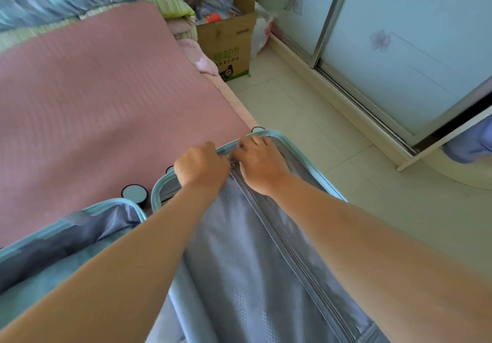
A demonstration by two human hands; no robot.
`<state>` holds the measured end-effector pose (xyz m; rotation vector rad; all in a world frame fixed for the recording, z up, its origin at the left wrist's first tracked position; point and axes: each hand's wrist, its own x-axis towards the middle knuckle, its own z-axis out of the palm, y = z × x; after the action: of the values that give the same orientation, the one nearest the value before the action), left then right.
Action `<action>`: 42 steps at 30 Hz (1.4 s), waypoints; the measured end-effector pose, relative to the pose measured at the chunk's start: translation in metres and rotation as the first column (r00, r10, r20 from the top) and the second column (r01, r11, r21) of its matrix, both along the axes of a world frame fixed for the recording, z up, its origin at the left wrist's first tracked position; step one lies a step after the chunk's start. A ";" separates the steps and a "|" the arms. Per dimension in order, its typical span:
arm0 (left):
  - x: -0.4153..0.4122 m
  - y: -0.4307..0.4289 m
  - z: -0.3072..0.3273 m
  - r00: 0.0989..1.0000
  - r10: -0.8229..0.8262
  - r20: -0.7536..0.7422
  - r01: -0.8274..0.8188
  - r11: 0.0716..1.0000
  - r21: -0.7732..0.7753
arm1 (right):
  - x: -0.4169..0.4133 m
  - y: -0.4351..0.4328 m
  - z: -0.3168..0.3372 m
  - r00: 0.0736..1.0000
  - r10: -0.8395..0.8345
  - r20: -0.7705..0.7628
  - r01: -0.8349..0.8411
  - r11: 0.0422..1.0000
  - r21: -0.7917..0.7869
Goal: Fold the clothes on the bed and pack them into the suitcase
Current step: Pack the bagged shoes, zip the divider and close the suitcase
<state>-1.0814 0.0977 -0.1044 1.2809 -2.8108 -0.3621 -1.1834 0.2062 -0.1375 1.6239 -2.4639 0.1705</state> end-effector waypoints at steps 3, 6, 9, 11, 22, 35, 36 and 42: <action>0.042 -0.016 0.007 0.995 0.017 0.097 -0.011 0.998 -0.061 | 0.017 -0.009 -0.005 1.000 -0.018 -0.016 0.019 0.998 0.066; 0.080 -0.025 0.011 0.988 0.064 0.141 -0.055 0.996 -0.063 | 0.040 -0.016 -0.004 0.995 -0.091 0.035 0.088 0.993 0.078; 0.104 -0.025 0.013 0.985 0.110 0.135 -0.106 0.994 -0.034 | 0.081 -0.031 0.001 0.988 0.027 0.154 -0.025 1.000 -0.013; 0.116 -0.022 0.016 0.983 0.147 0.110 -0.152 0.988 0.037 | 0.111 -0.045 0.004 0.974 0.091 0.207 -0.075 0.994 -0.083; 0.310 -0.123 0.026 0.924 0.310 0.224 -0.287 0.949 -0.127 | 0.262 -0.142 0.044 0.960 -0.017 0.278 -0.026 0.989 0.148; 0.354 -0.184 0.026 0.706 0.651 -0.277 -0.187 0.549 0.814 | 0.301 -0.169 0.050 0.605 -0.002 0.796 0.146 0.983 -0.109; 0.356 -0.181 0.029 0.694 0.649 -0.313 -0.128 0.539 0.833 | 0.304 -0.162 0.053 0.589 0.025 0.808 0.162 0.976 -0.148; 0.398 -0.136 0.036 0.850 0.406 -0.336 -0.103 0.753 0.649 | 0.327 -0.090 0.052 0.781 0.192 0.595 -0.051 0.968 -0.245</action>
<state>-0.6832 -0.0386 -0.0684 1.4037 -2.1156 -1.4426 -0.8563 0.1165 -0.0855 1.8411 -2.6245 1.1210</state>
